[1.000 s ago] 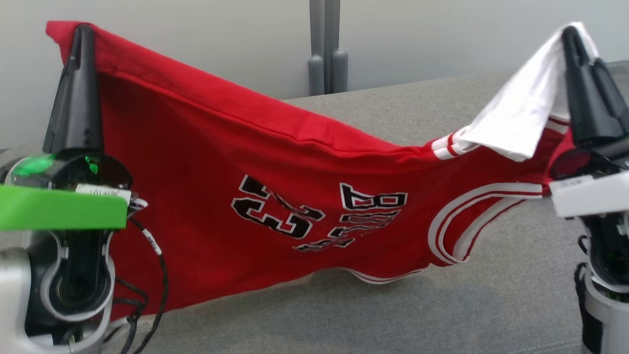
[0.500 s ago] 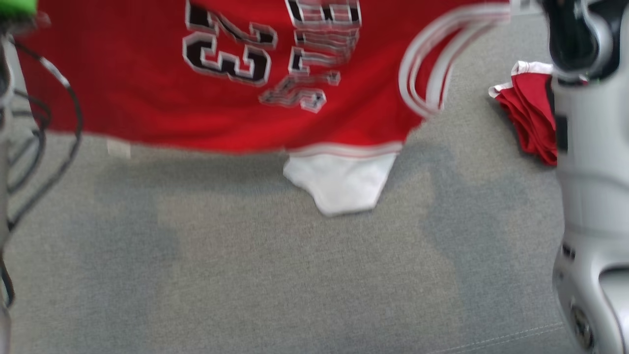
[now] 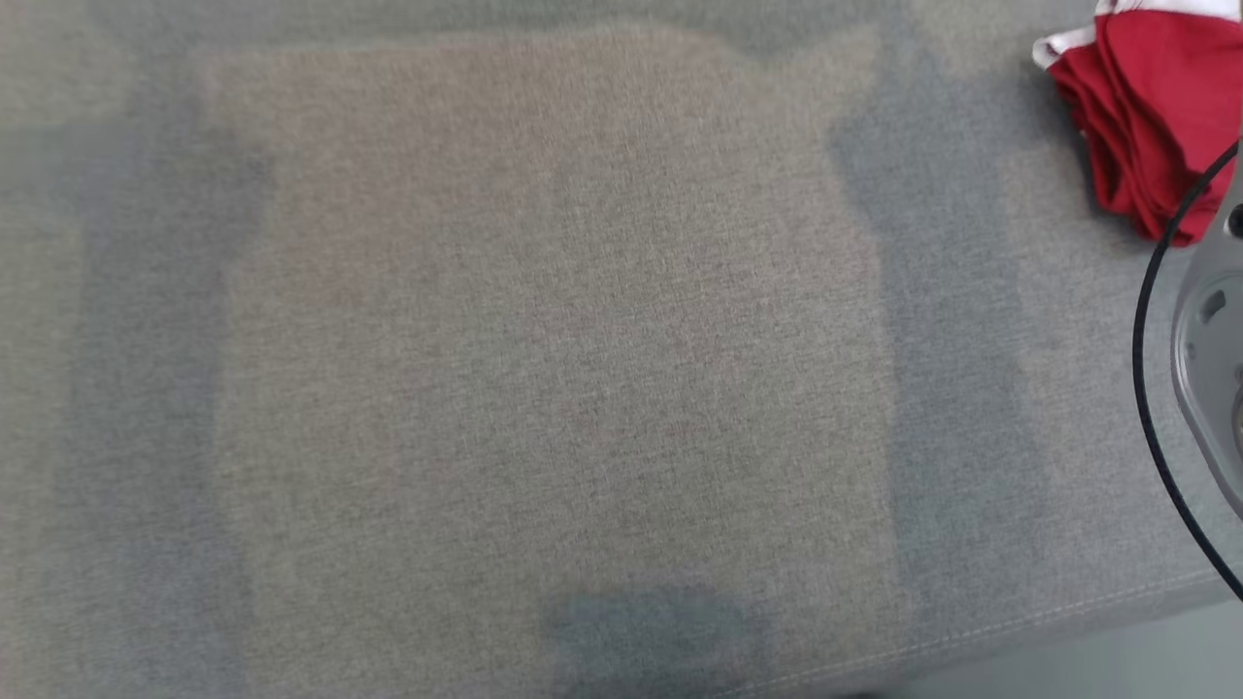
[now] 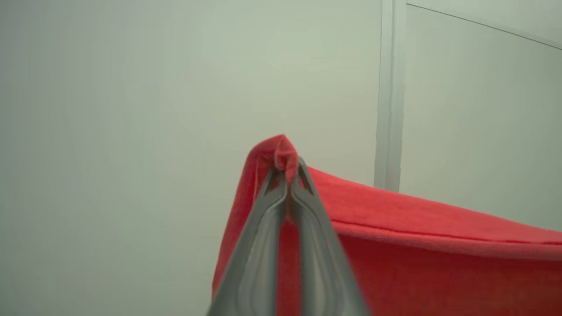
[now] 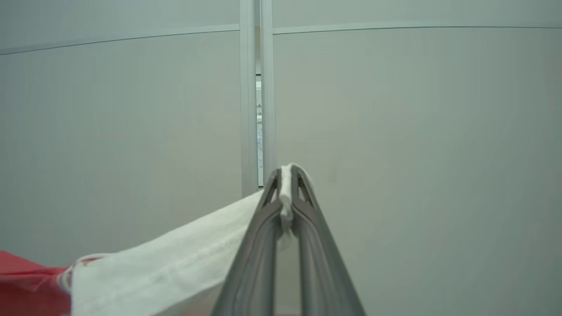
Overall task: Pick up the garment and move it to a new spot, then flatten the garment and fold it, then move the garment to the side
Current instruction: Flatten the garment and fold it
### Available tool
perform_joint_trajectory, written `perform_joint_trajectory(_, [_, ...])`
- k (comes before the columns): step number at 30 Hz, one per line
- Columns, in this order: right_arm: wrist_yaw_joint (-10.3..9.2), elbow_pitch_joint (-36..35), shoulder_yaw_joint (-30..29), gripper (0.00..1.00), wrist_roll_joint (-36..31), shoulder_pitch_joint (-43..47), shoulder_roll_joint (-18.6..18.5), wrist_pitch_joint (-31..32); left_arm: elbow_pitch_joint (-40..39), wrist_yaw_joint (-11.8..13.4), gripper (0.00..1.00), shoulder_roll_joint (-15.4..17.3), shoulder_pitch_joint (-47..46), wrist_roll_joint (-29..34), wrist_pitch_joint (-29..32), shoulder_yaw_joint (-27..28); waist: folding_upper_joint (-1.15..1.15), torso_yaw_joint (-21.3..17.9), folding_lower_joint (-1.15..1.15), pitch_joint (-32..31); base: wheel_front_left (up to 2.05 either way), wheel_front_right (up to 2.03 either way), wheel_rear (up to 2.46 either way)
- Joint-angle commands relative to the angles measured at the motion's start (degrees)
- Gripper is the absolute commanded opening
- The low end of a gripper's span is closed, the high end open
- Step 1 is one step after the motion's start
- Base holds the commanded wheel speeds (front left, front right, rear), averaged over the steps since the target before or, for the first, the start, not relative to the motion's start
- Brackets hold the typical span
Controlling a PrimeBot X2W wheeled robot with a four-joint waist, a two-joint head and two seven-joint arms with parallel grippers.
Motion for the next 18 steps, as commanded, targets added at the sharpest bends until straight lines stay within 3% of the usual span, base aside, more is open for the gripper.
perform_joint_trajectory(1, [-0.04,-1.2,0.2,0.00,0.5,-0.6,-0.1,-0.3,1.4,-0.5,0.00,0.0,-0.8,0.3,-0.9,0.3,0.00,-1.3,-0.02,6.1,0.00,0.00,0.00])
perform_joint_trajectory(6, [-0.03,-5.1,4.0,0.00,4.9,3.5,0.0,-0.3,7.8,-3.5,0.00,-0.5,-3.0,0.7,-4.5,1.3,0.00,-1.3,-0.02,11.3,0.00,0.00,0.00])
perform_joint_trajectory(10, [-0.02,-6.6,4.7,0.00,6.4,5.0,-0.2,-0.3,11.4,-4.5,0.00,-1.0,-3.9,1.2,-5.0,2.6,0.00,-1.3,-0.02,13.6,0.00,0.00,0.00])
perform_joint_trajectory(18, [-0.02,-7.9,7.2,0.00,8.5,6.3,-0.1,-0.3,10.7,-6.3,0.00,-1.7,-3.7,3.8,-5.1,6.8,0.00,-1.5,-0.02,14.4,0.00,0.00,0.00])
